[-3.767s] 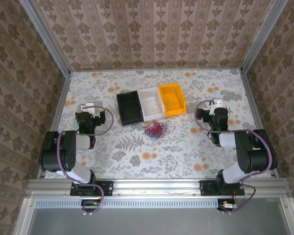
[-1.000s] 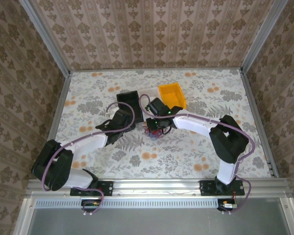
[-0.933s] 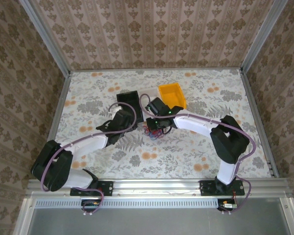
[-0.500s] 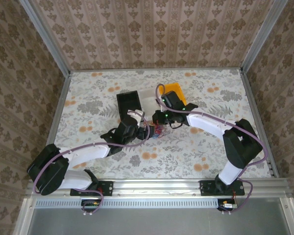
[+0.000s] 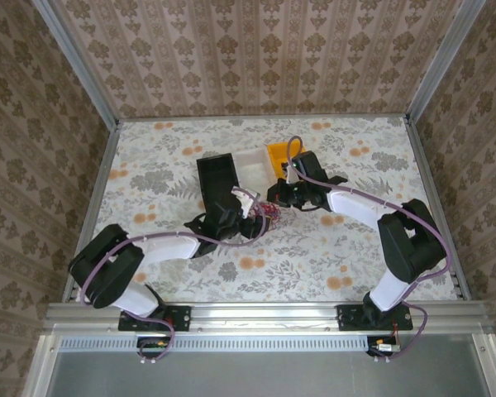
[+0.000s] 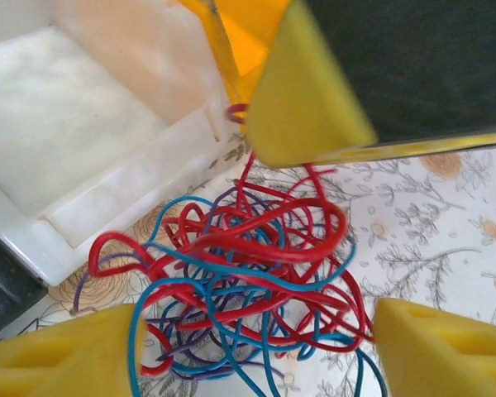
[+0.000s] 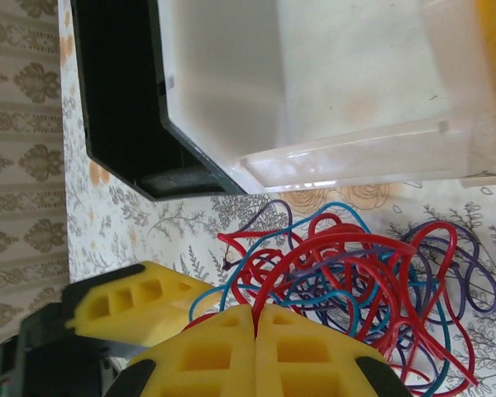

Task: Untangle the cables

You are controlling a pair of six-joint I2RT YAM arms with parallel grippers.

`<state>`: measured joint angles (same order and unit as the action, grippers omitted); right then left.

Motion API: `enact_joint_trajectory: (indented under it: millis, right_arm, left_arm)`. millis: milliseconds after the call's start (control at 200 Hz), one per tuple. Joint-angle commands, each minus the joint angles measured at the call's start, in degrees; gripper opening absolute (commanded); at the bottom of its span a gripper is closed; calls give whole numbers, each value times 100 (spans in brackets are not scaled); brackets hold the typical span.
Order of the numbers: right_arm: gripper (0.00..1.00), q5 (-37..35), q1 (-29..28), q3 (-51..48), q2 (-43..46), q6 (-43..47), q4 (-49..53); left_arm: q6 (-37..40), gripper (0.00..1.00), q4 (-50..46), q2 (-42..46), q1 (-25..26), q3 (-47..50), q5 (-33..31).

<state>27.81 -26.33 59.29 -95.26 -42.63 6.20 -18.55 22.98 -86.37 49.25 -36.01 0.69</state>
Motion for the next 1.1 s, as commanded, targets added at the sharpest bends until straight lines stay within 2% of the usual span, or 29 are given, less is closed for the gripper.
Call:
enact_joint_trajectory:
  millis: [0, 155, 200, 305, 500, 635, 755, 855, 965, 1015, 1050, 1095]
  right_arm:
    - [0, 253, 73, -109, 241, -269, -216]
    - [0, 201, 134, -222, 348, -324, -234]
    - [0, 188, 160, -261, 372, -356, -248]
    - [0, 173, 239, -326, 445, -388, -292]
    - [0, -147, 445, -457, 719, -386, -230]
    - [0, -1102, 580, -664, 1142, -406, -11]
    - [0, -1994, 619, -918, 1512, -483, 198]
    - [0, -2518, 667, -1177, 1883, -682, 223]
    - [0, -2090, 686, -1226, 1811, -565, -10]
    - [0, -1844, 681, -1143, 1691, -506, 28]
    - [0, -1730, 681, -1122, 1643, -500, 17]
    - [0, -1664, 677, -1128, 1610, -509, -44]
  left_arm:
    - [-335, 60, 690, -302, -265, -19, 223]
    - [-986, 28, 1460, -824, -537, 68, 467]
    - [-1140, 22, 1547, -928, -578, 68, 420]
    - [-1372, 0, 1487, -1027, -628, 56, 189]
    - [-1457, 0, 413, -678, -611, -99, -628]
    - [-1489, 0, -658, -277, -610, -160, -1518]
    - [-1461, 0, -1274, -16, -627, -148, -1949]
    - [-1395, 0, -1376, 107, -658, -82, -1923]
    - [-819, 0, -430, 253, -541, 85, -785]
    - [-641, 20, -209, 246, -422, -17, -376]
    - [-520, 42, -228, 194, -339, -158, -133]
    - [-405, 66, -275, 92, -271, -366, 173]
